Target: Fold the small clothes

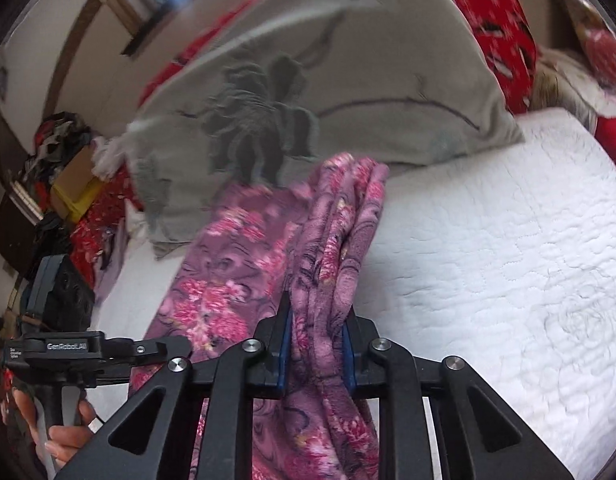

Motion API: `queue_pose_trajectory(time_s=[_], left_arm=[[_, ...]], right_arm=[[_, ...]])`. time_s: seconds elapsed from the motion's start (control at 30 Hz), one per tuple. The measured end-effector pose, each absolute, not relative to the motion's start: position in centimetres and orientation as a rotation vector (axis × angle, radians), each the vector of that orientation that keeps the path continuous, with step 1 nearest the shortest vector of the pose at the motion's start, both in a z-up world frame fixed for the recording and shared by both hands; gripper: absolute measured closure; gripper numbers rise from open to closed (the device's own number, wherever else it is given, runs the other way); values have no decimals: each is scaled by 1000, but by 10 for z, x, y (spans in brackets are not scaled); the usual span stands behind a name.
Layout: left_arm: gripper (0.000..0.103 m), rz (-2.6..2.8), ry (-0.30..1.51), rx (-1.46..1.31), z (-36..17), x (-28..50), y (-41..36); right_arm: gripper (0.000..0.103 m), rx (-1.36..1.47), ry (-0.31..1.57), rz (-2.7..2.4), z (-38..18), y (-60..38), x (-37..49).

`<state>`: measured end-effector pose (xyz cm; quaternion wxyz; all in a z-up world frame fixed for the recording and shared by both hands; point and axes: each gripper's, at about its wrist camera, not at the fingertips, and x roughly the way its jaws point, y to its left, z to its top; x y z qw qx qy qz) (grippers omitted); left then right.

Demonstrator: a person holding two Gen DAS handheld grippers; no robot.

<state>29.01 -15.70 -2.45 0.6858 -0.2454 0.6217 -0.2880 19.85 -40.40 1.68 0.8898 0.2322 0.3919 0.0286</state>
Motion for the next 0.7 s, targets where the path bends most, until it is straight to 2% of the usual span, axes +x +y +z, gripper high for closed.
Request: queue_pose_trajectory(time_s=[0.3, 0.7], left_arm=[[71, -596, 1320, -548, 12, 245, -97], [70, -523, 1290, -523, 6, 235, -62]], right_arm=[[83, 480, 770, 143, 46, -347, 159], [83, 482, 794, 214, 36, -298, 159]])
